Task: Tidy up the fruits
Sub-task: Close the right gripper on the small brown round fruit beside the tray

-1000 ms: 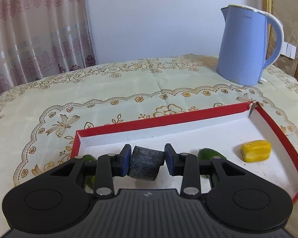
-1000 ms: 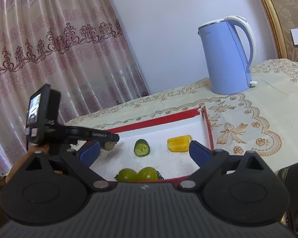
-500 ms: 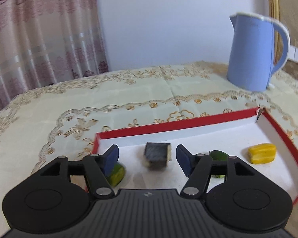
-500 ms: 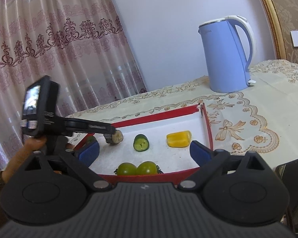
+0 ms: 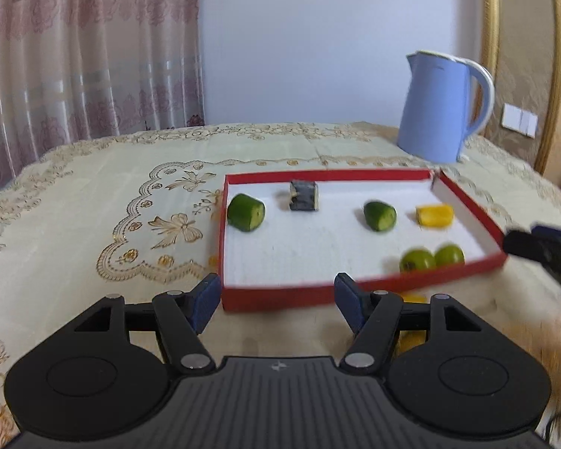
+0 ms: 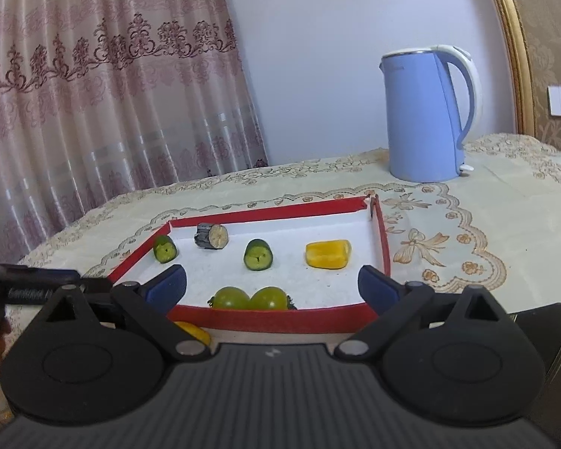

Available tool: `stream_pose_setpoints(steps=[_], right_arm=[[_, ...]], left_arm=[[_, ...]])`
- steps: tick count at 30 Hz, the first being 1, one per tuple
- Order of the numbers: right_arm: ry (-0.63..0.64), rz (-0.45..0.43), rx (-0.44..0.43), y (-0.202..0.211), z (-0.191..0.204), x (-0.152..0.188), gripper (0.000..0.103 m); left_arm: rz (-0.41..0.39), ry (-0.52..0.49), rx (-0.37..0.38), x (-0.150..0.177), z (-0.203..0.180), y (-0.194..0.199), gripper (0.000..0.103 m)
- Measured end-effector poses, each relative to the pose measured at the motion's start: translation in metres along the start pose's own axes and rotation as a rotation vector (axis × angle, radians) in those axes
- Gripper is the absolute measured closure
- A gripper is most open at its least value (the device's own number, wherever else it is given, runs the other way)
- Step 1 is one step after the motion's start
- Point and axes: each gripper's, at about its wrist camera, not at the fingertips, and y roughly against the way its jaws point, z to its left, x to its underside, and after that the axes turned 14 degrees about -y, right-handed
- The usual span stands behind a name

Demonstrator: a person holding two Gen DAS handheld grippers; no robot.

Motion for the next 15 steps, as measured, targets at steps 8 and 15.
stream_pose_setpoints(steps=[8,15], right_arm=[[0.134,0.062,-0.002,0.002,0.019,0.012,0.012],[0.246,0.176,-0.028,-0.006,0.038,0.029,0.028]], left_arm=[[-0.021,-0.147,-0.034,0.010,-0.030,0.009,0.037],[-0.016,-0.234,-0.123,0.021,-0.041,0.015,0.037]])
